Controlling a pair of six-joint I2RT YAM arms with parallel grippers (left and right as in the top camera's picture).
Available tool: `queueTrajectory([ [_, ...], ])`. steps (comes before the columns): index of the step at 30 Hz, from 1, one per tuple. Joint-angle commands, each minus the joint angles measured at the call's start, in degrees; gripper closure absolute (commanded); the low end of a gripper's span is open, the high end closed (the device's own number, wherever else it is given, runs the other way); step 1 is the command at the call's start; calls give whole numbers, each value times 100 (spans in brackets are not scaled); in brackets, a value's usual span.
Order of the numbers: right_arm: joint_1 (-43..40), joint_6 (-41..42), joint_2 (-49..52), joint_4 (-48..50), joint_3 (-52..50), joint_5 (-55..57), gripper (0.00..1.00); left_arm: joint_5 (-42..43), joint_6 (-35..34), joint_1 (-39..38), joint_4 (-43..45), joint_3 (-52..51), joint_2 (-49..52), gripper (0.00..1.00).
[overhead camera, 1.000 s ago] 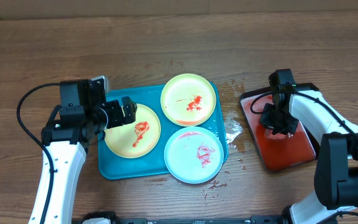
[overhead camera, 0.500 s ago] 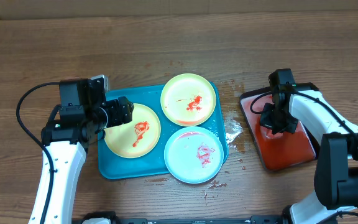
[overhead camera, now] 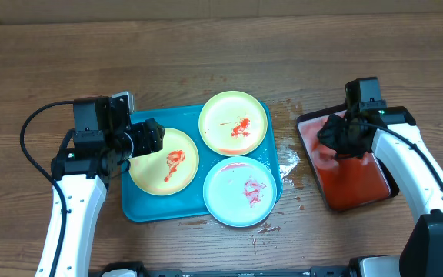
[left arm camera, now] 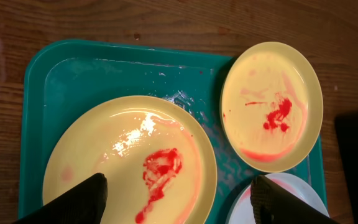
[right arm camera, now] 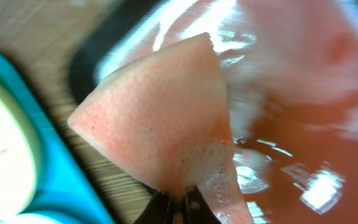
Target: Clean dirty plates on tray and stack at the side
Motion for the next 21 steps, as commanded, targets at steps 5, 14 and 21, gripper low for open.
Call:
queueTrajectory([
  [5,-48,-337,-83,385,111,-1370,96,74,114,22,-24,142,46,25],
  [14,-658,-420,-83,660,-505,-1080,96,107,116,22,-114,142,46,24],
  [21,-1303,-1073,-83,1355,-1220,-2011,96,107,114,22,-98,142,46,24],
])
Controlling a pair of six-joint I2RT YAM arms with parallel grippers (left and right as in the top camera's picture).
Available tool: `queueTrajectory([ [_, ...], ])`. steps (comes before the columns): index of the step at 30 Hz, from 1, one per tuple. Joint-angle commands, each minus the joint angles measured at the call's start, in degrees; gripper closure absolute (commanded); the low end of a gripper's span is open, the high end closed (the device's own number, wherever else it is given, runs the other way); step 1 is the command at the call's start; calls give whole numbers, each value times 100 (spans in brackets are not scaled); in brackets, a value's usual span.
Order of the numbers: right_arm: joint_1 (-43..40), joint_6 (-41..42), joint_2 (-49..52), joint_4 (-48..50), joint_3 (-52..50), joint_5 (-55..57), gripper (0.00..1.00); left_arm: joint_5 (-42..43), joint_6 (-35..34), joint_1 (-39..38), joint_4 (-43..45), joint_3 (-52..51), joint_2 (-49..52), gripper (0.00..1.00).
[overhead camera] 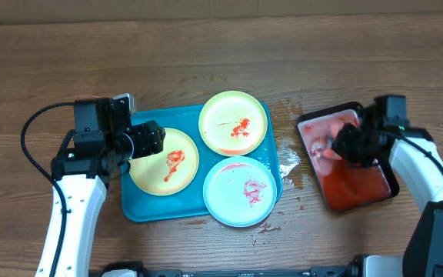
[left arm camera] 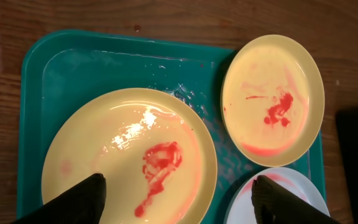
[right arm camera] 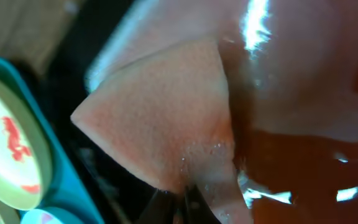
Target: Clean dirty plates on tray and stack at the side
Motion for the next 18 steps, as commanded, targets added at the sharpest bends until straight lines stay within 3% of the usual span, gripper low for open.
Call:
queueTrajectory([
  [1,-162,-459,-85,138,-114,-581,96,85,114,22,35,142,46,24],
  [5,-168,-485,-85,98,-116,-573,96,85,114,22,39,142,46,24],
  [11,-173,188,-83,-190,-122,214,96,85,116,22,37,142,46,23],
  [18,-179,219,-79,-83,-267,289,96,85,114,22,15,142,46,24],
])
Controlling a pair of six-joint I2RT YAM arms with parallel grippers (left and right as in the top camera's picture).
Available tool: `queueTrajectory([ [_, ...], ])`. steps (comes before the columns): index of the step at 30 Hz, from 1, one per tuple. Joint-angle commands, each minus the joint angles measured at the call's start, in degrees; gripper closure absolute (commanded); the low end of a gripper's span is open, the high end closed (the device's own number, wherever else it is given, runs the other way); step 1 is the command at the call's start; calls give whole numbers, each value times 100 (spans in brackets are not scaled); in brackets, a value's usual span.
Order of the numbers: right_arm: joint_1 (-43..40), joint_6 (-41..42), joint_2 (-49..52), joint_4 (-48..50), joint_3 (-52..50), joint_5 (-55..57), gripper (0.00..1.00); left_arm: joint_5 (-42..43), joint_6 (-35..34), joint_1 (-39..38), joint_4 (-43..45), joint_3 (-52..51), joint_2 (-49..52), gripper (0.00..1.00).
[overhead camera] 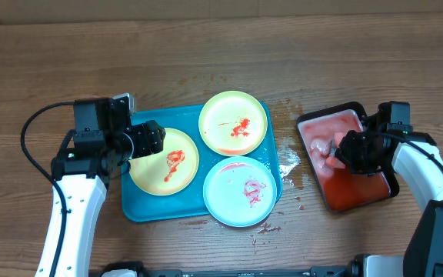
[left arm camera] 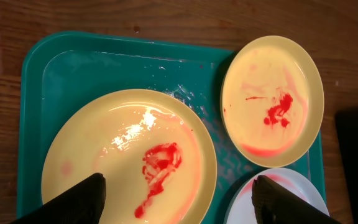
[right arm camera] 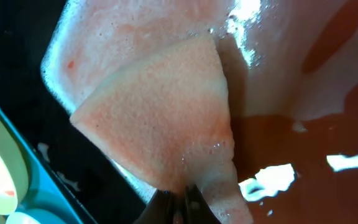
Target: Clean dirty plates on tray and stack at the side
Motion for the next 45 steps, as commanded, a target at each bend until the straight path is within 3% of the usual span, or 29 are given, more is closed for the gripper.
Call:
queueTrajectory([
  [1,-17,92,-79,157,-173,116,96,83,114,22,-15,142,46,24],
  [4,-17,-122,-79,398,-341,-22,96,83,116,22,-33,142,46,25],
  [7,-20,-800,-79,866,-525,-1080,96,83,116,22,-31,142,46,24],
  [16,-22,-553,-79,1687,-782,-2131,96,83,116,22,-28,142,46,23],
  [25,-42,-13,-79,1834,-866,-1569,96,87,114,15,-37,142,46,23],
  [34,-481,-7,-74,1971,-1163,-1449,96,87,114,9,-57,142,46,23],
  [35,-518,-9,-74,1965,-1163,-1451,89,87,116,9,-59,142,46,23],
  [37,-584,-9,-74,1965,-1163,-1451,54,87,116,9,-63,142,46,22],
  [45,-632,105,-74,1971,-1163,-1449,53,85,116,9,-59,142,46,20],
])
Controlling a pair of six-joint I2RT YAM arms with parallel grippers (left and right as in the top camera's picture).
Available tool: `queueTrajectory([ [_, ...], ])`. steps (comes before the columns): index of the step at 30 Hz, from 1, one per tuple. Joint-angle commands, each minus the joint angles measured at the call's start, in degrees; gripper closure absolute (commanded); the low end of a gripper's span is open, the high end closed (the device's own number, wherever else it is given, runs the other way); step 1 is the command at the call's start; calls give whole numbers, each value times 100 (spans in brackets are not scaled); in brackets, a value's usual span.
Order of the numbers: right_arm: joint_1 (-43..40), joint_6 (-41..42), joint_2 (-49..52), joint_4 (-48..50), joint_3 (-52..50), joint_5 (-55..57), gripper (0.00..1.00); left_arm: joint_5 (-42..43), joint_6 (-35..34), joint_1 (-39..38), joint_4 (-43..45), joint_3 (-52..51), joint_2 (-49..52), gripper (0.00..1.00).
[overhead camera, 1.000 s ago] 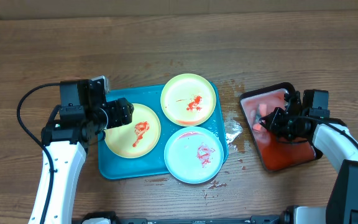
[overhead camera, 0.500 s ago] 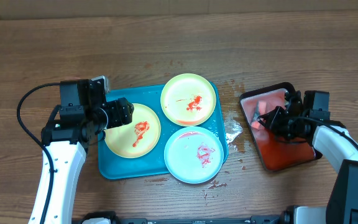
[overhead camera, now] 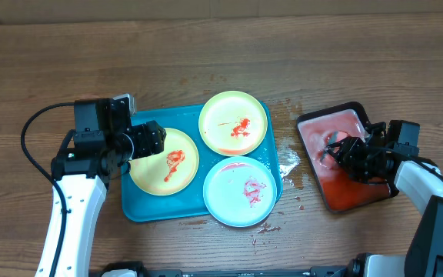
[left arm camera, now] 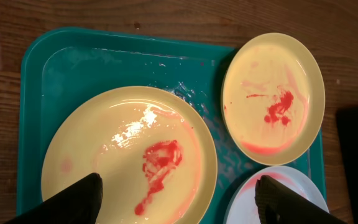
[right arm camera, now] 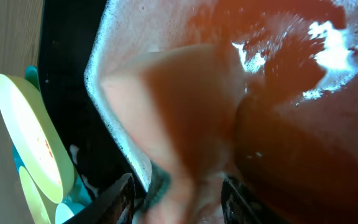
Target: Clean dirty plates on tray and stack at the side
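Note:
Three dirty plates lie in the teal tray (overhead camera: 135, 206): a large yellow plate (overhead camera: 183, 173) with a red smear, a smaller yellow-green plate (overhead camera: 233, 123) and a white plate (overhead camera: 241, 192). My left gripper (overhead camera: 151, 138) hovers open over the large yellow plate (left arm camera: 129, 155), touching nothing. My right gripper (overhead camera: 343, 152) is down in the black tub (overhead camera: 354, 194) of red soapy water. Its fingers (right arm camera: 120, 198) stand apart, and the pink sponge (right arm camera: 185, 106) lies blurred in the water between them.
Foam and water spots (overhead camera: 287, 165) wet the wooden table between tray and tub. The left arm's black cable (overhead camera: 28, 127) loops out to the left. The tub stands on the table right of the tray.
My right gripper was shut on the sponge over the foam in the tub. Now its fingers are apart and the sponge sits in the red water. The left gripper has hardly moved.
My right gripper held the folded sponge pinched above the tub's left edge. It then held it lower over the tub's water, then against the foam. Now it is open around the sponge in the water. The left gripper stayed open over the large yellow plate throughout.

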Motion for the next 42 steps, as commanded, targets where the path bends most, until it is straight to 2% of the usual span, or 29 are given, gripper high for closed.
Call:
queueTrajectory([
  [1,-33,131,-74,33,-28,83,55,81,116,9,-11,142,46,20],
  [6,-166,214,-74,0,-26,79,58,76,125,9,-7,142,46,18],
  [9,-236,216,-74,-133,9,63,68,79,164,9,-9,142,46,18],
  [13,-317,212,-81,-396,125,66,69,79,162,9,-9,142,46,18],
  [15,-337,210,-85,-570,234,70,73,79,162,9,-9,142,46,18],
  [21,-341,72,-144,-1558,863,619,74,79,162,9,-9,142,46,18],
  [27,-341,98,-192,-2782,1578,1626,74,79,162,9,-9,142,46,17],
  [29,-341,173,-192,-3058,1705,1878,71,81,162,9,-9,142,46,17],
  [31,-341,142,-192,-3108,1722,1856,68,81,162,9,-9,142,46,17],
  [42,-295,-452,-192,-2931,1722,1102,68,83,157,9,-11,142,46,17],
])
